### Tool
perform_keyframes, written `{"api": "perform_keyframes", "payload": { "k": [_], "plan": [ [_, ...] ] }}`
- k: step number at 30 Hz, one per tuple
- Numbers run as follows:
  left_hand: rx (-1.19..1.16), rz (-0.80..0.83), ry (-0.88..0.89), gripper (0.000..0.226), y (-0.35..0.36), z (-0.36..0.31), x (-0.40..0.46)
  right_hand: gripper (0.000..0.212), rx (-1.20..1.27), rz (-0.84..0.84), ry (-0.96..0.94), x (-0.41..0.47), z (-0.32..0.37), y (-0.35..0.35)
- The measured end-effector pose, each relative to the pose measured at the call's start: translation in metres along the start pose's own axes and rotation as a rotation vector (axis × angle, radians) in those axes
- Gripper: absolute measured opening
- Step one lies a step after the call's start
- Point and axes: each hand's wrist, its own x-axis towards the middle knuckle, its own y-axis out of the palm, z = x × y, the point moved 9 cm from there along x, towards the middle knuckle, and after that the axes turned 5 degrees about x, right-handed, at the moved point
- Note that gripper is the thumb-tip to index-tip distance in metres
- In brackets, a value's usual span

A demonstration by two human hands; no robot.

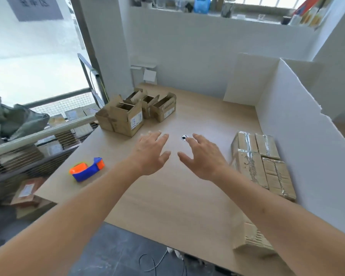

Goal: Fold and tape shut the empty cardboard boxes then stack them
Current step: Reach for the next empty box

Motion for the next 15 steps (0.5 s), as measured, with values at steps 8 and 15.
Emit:
{"api": "perform_keyframes", "payload": {
  "k": [8,15],
  "plan": [
    [0.026,-0.002,-0.027,0.065,-0.019,0.177,0.007,0.062,0.032,0.001,0.011,0.092,0.147,0.039],
    [0.005,0.046,-0.063,0.068,-0.014,0.29,0.025,0.057,0.053,0.047,0.015,0.166,0.222,0.073]
  ]
}}
